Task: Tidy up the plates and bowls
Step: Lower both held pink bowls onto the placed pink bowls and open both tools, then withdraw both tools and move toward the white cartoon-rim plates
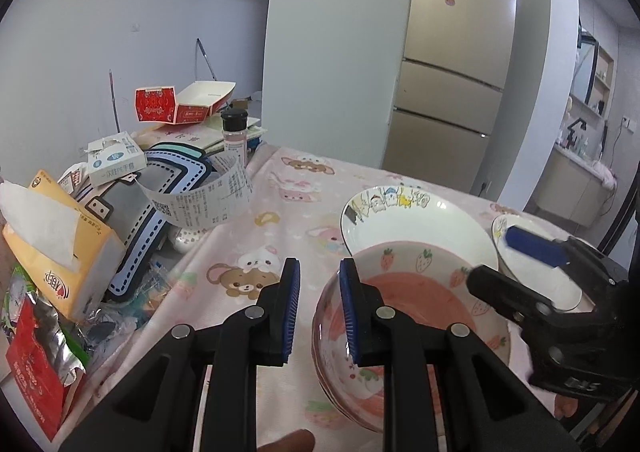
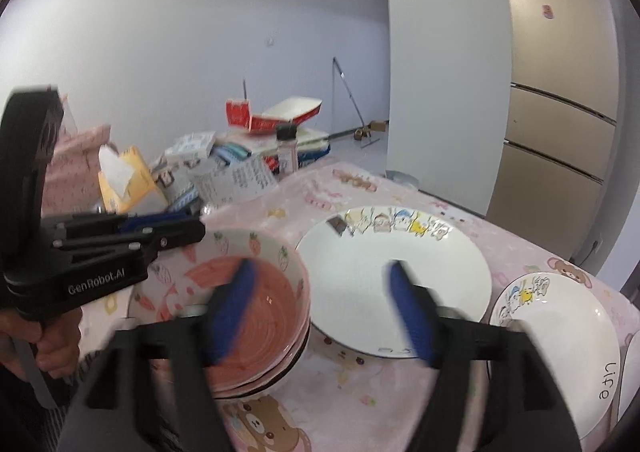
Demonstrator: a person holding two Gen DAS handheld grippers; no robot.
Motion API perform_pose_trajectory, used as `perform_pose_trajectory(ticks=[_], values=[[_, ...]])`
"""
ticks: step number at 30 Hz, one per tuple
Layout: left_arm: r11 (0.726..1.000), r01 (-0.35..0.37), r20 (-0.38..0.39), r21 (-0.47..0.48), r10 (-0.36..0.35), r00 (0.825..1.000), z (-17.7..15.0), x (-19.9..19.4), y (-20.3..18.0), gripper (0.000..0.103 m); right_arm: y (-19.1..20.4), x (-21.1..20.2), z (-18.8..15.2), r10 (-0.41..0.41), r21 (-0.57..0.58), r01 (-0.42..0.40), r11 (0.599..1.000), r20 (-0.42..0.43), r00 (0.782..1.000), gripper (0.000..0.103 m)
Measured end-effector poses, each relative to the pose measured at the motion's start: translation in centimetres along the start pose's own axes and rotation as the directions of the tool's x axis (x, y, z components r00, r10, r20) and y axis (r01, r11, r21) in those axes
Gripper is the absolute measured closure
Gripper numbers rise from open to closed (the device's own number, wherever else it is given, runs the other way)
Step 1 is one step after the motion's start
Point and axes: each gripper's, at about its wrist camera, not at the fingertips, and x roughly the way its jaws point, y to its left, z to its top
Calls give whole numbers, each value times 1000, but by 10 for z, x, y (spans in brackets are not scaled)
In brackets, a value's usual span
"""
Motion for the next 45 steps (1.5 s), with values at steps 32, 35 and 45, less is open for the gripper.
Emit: perform_pose_trajectory(ticks=[32, 35, 45], values=[[988, 127, 204, 85, -141, 969, 15, -59, -43, 0, -7, -148, 80, -34, -2, 37, 999, 321, 946, 0], [979, 184, 216, 89, -199, 956, 31, -77, -49, 0, -3, -170, 84, -16, -10, 21, 1000, 389, 921, 0], [943, 316, 287, 105, -333, 898, 108, -131, -71, 0, -5, -208, 115, -6, -23, 21, 1000, 526, 851, 0]])
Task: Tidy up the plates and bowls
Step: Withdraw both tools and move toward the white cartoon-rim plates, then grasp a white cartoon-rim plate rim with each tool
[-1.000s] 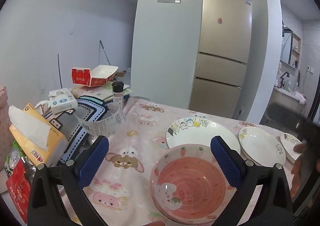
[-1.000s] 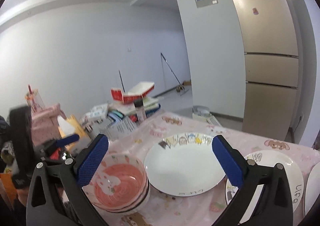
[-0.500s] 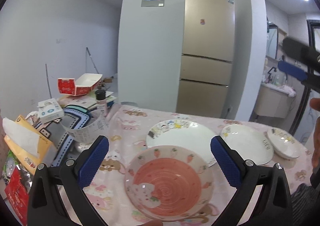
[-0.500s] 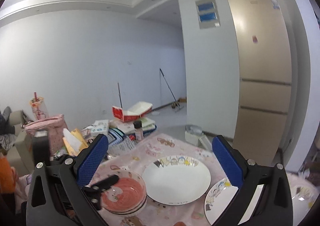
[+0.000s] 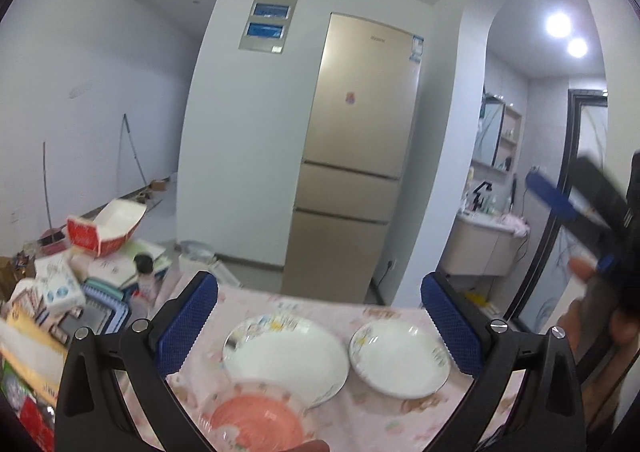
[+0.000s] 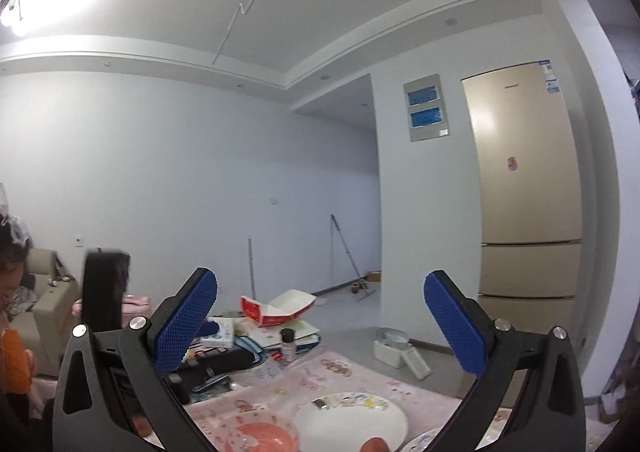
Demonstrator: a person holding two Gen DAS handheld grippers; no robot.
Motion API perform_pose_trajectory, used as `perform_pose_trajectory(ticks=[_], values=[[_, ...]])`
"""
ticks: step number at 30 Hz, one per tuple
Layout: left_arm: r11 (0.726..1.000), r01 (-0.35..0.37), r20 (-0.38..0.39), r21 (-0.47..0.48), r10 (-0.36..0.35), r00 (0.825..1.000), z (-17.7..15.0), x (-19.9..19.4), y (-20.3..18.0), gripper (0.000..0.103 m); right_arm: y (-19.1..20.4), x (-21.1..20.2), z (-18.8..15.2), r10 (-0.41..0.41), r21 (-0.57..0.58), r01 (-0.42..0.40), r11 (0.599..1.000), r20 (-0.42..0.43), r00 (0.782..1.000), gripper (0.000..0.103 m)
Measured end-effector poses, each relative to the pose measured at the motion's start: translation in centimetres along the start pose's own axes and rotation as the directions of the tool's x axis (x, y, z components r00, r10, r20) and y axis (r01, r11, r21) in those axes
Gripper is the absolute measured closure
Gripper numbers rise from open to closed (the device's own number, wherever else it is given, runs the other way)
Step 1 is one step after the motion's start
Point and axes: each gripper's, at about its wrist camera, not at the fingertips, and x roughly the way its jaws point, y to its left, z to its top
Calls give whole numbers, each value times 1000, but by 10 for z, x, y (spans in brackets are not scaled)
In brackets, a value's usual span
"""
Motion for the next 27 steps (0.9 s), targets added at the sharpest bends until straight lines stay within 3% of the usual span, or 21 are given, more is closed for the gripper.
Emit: perform_pose_trajectory(ticks=[4, 7, 15, 18, 21, 24, 27], values=[[999, 26, 42, 40, -27, 999, 27, 7, -15, 0, -9, 7, 6, -45, -1, 45, 999, -40, 998, 0], [997, 42, 31, 59, -44, 999, 35, 22, -19, 0, -22, 15, 1, -74, 20, 75, 997, -80, 994, 0], [990, 102, -136, 99, -88, 987, 48, 91, -13, 0, -52, 45, -23, -98, 30, 107, 994, -209, 973, 0], [993, 64, -196, 96, -44, 980, 36, 114, 2, 0, -65, 55, -34, -93, 67, 111, 991, -238, 967, 0], [997, 13, -277, 73, 7, 961, 13, 138, 25, 0, -74, 64, -52, -99, 90, 128, 988, -277, 956, 0], [999, 33, -351, 4, -30, 936, -7, 160, 46, 0, -89, 77, -76, -83, 135, 133, 982, -324, 942, 0], [999, 26, -403, -21, -32, 915, -20, 178, 58, 0, -101, 93, -102, -75, 163, 150, 975, -395, 916, 0]])
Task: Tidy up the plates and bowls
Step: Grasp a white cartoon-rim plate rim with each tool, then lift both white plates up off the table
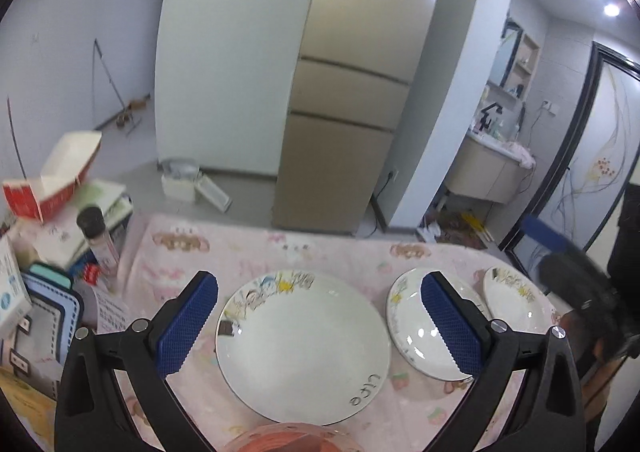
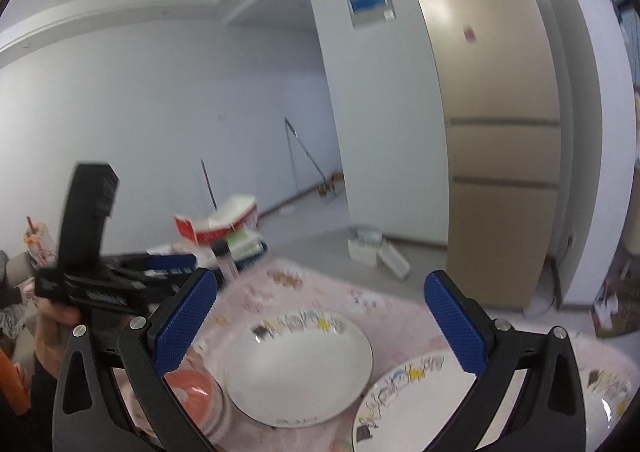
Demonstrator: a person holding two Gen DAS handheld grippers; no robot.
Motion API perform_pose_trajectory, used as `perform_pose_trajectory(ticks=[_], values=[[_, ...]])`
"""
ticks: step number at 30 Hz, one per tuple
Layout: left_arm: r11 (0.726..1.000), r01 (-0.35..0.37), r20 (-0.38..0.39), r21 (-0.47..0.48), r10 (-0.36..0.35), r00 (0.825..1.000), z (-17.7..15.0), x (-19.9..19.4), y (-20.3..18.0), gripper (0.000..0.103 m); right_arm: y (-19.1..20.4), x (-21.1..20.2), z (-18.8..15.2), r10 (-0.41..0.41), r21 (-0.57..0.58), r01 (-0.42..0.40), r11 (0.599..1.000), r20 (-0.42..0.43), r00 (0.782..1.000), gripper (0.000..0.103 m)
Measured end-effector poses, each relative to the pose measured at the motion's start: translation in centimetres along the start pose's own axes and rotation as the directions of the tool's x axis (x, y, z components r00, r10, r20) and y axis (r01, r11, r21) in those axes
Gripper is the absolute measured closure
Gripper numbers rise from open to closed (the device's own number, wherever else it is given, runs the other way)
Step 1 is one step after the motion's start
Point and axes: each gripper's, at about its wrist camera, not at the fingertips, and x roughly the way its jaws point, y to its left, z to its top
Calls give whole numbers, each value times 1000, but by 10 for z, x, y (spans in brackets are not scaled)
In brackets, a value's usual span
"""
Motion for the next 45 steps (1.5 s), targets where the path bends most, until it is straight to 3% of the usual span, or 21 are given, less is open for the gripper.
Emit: perform_pose_trajectory(ticks=[3, 6, 9, 11, 18, 20, 24, 28, 30, 32, 34, 37, 40, 43, 45], values=[[999, -26, -54, -22, 25, 998, -8, 21, 14, 0, -15, 25, -18, 54, 63, -48, 997, -106, 993, 0], [998, -56, -120, -38, 51, 991, -16, 40, 28, 0, -27, 40, -33, 56, 110, -38, 993, -163, 985, 0], [996, -9, -141, -90, -4, 990, -23, 49, 46, 0, -37, 51, -44, 48, 134, -21, 991, -200, 979, 0], [994, -15, -148, -109, -2, 989, -28, 51, 55, 0, -42, 57, -51, 43, 151, -9, 989, -225, 973, 0], [987, -159, -151, -24, 154, 976, -35, 57, 85, 0, -57, 78, -71, 29, 190, 30, 981, -303, 952, 0], [987, -145, -171, -63, 133, 976, -39, 63, 101, 0, -61, 84, -76, 46, 217, 25, 976, -316, 948, 1], [983, -99, -234, -155, 60, 970, -55, 84, 131, 1, -65, 90, -82, 107, 277, -14, 961, -323, 940, 19], [967, -66, -300, -244, -11, 954, -68, 104, 148, 31, -61, 101, -87, 83, 241, 8, 970, -366, 927, 44], [950, -8, -283, -312, -84, 956, -69, 104, 154, 39, -59, 108, -88, 66, 211, 18, 977, -384, 921, 49], [952, -11, -280, -305, -79, 957, -69, 105, 153, 39, -61, 114, -86, 49, 200, 33, 979, -391, 919, 52], [965, -58, -313, -256, -26, 949, -73, 111, 149, 44, -62, 122, -85, 46, 196, 38, 980, -409, 911, 60], [964, -39, -343, -265, -57, 938, -79, 122, 148, 54, -59, 138, -87, 24, 153, 52, 987, -459, 888, 70], [971, -29, -342, -237, -55, 938, -81, 125, 143, 57, -56, 153, -94, 3, 113, 63, 992, -506, 863, 74], [970, 7, -345, -242, -93, 934, -82, 128, 142, 67, -51, 158, -94, -30, 66, 75, 995, -516, 856, 74], [978, 25, -344, -207, -96, 934, -83, 131, 137, 69, -48, 161, -94, -52, 27, 78, 997, -531, 846, 74]])
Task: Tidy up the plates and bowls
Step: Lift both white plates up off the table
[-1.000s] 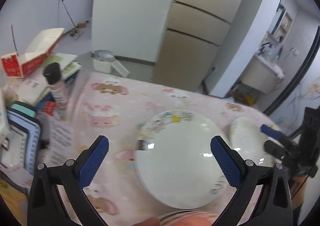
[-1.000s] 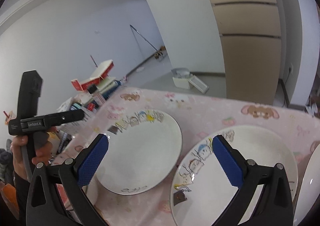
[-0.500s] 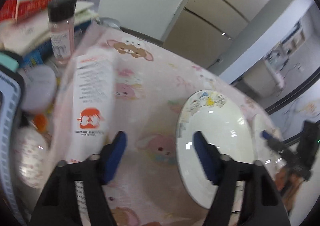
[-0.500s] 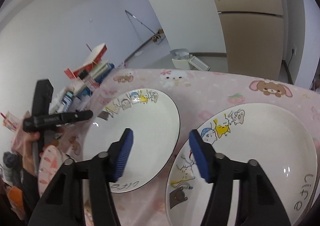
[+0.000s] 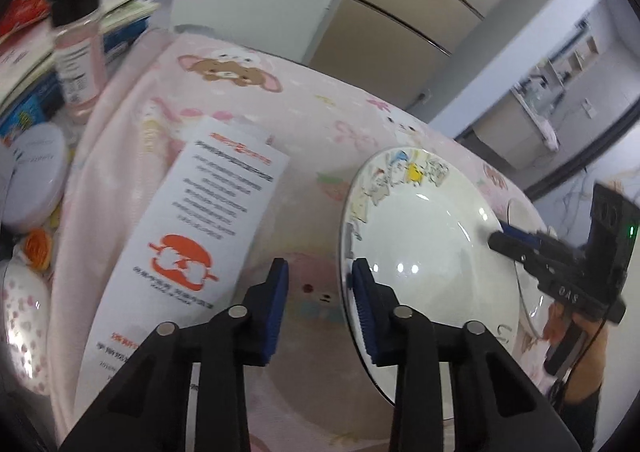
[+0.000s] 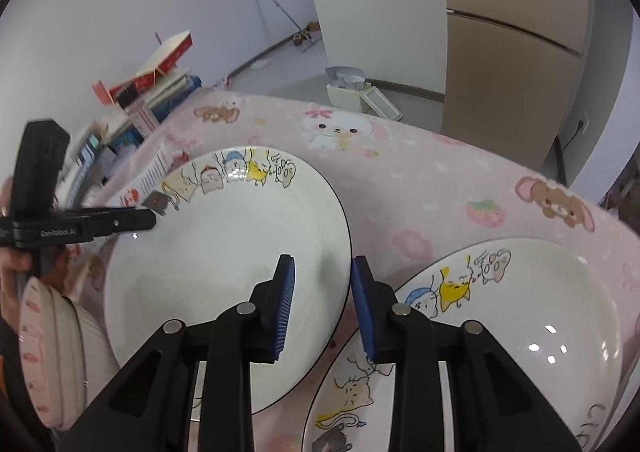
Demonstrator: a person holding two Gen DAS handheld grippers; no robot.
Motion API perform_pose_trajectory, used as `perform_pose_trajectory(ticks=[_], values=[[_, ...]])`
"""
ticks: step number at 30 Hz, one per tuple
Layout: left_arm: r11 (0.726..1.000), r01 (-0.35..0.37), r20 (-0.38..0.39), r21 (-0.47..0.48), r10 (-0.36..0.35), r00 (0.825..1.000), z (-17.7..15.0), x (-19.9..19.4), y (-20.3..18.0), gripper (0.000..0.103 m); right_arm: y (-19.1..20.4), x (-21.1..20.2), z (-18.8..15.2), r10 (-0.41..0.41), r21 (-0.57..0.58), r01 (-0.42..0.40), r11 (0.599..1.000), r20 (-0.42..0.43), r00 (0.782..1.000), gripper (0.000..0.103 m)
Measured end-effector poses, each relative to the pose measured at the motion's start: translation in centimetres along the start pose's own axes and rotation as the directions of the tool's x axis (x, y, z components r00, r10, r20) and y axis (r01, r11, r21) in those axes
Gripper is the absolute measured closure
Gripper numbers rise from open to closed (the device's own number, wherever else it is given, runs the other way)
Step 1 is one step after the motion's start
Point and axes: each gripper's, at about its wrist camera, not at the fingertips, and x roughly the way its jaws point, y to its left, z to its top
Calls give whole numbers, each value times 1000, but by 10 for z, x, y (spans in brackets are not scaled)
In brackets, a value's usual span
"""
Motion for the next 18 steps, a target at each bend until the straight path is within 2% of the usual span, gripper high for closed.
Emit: perform_pose_trajectory(ticks=[5, 7, 12, 14, 18], values=[[1000, 28, -7, 0, -28, 1000, 0, 2, -3, 79, -1, 9, 6, 11, -23, -12, 1000, -46, 999, 72], [999, 43, -6, 17, -43, 999, -2, 4, -6, 81, -2, 13, 8, 42, -28, -44, 999, -60, 997, 65], [996, 90, -9, -5, -90, 996, -1, 8, -3, 86, 4, 19, 11, 29, -67, -35, 997, -91, 995, 65], [994, 105, -2, -3, -105, 994, -2, 9, -3, 88, 2, 19, 11, 29, -53, -33, 998, -87, 996, 68], [997, 79, 30, 20, -79, 996, -4, 6, -5, 88, -5, 12, 9, 27, 4, -27, 1000, -31, 999, 89]])
